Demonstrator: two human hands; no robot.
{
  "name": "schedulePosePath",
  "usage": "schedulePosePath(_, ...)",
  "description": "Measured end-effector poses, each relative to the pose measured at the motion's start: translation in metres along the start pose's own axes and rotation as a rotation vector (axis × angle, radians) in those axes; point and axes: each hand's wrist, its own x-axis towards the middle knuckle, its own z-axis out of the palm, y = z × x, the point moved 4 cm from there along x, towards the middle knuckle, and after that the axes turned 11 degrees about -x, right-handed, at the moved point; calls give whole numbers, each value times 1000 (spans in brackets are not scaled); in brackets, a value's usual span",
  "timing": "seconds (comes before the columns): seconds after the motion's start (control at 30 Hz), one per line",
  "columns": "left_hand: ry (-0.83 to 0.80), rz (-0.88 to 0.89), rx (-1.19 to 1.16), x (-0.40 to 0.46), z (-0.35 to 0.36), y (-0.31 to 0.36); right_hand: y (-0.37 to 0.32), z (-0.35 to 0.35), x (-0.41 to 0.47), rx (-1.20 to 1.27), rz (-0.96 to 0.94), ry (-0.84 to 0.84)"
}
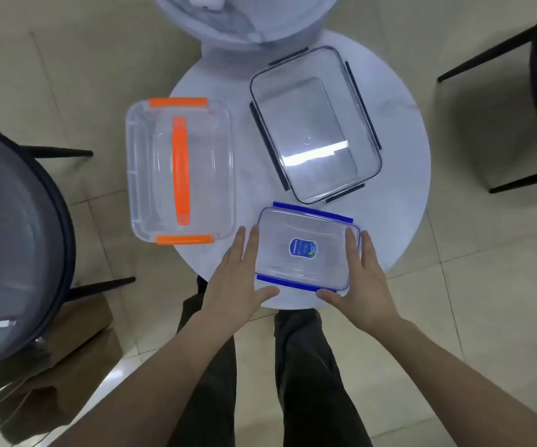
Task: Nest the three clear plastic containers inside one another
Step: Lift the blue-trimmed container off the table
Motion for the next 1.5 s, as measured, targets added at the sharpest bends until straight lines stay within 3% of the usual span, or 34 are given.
schedulePosePath(0.6,149,-71,-144,40,28,-22,16,38,29,284,254,-131)
schedulePosePath(1.5,176,-91,-109,43,29,-33,11,33,36,348,256,-134)
